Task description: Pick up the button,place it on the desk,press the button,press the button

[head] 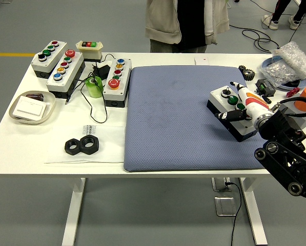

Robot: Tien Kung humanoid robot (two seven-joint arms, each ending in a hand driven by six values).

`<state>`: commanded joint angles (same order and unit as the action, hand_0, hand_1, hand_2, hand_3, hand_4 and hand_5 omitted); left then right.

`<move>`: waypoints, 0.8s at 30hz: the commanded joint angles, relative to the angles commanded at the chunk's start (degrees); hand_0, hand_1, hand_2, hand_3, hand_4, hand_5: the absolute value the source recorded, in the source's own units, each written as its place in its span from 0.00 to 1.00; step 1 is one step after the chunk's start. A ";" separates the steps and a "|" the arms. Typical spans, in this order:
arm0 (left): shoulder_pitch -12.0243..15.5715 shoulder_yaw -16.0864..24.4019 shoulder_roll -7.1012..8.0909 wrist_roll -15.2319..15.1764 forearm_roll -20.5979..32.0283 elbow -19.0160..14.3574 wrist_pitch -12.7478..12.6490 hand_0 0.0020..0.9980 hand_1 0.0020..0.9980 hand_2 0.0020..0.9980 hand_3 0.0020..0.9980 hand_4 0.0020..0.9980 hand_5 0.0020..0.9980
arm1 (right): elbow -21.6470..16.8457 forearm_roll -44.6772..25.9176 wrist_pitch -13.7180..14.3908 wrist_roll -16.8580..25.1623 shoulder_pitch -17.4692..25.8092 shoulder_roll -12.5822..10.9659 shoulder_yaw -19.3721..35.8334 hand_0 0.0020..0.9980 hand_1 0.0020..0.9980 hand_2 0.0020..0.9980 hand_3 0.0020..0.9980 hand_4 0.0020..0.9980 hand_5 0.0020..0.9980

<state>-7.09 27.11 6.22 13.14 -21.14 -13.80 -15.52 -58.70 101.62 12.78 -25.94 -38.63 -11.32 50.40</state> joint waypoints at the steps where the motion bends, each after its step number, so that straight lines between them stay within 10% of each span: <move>1: 0.00 0.01 0.00 0.00 -0.01 0.00 0.00 0.71 0.75 0.86 0.85 0.78 1.00 | 0.21 0.08 0.01 -0.05 -0.09 0.07 0.02 1.00 0.91 0.96 1.00 0.97 0.26; 20: -0.05 0.33 -0.02 -0.08 -0.47 -0.05 -0.38 0.71 0.74 0.85 0.85 0.78 1.00 | 10.61 3.35 -4.83 -2.55 -5.02 2.60 -1.36 0.90 0.71 0.72 0.87 0.98 0.27; 21: -0.05 0.34 -0.02 -0.08 -0.49 -0.05 -0.40 0.71 0.74 0.85 0.85 0.78 1.00 | 10.73 3.52 -4.99 -2.60 -5.08 2.60 -1.48 0.73 0.58 0.60 0.80 0.98 0.26; 24: -0.06 0.35 -0.03 -0.10 -0.56 -0.07 -0.49 0.71 0.74 0.85 0.85 0.78 1.00 | 11.30 4.09 -5.71 -2.70 -5.42 2.43 -2.63 0.73 0.58 0.60 0.80 0.98 0.26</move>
<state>-7.15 27.47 6.19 13.04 -21.71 -13.87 -16.01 -47.40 105.70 7.07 -28.63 -44.05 -8.89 47.76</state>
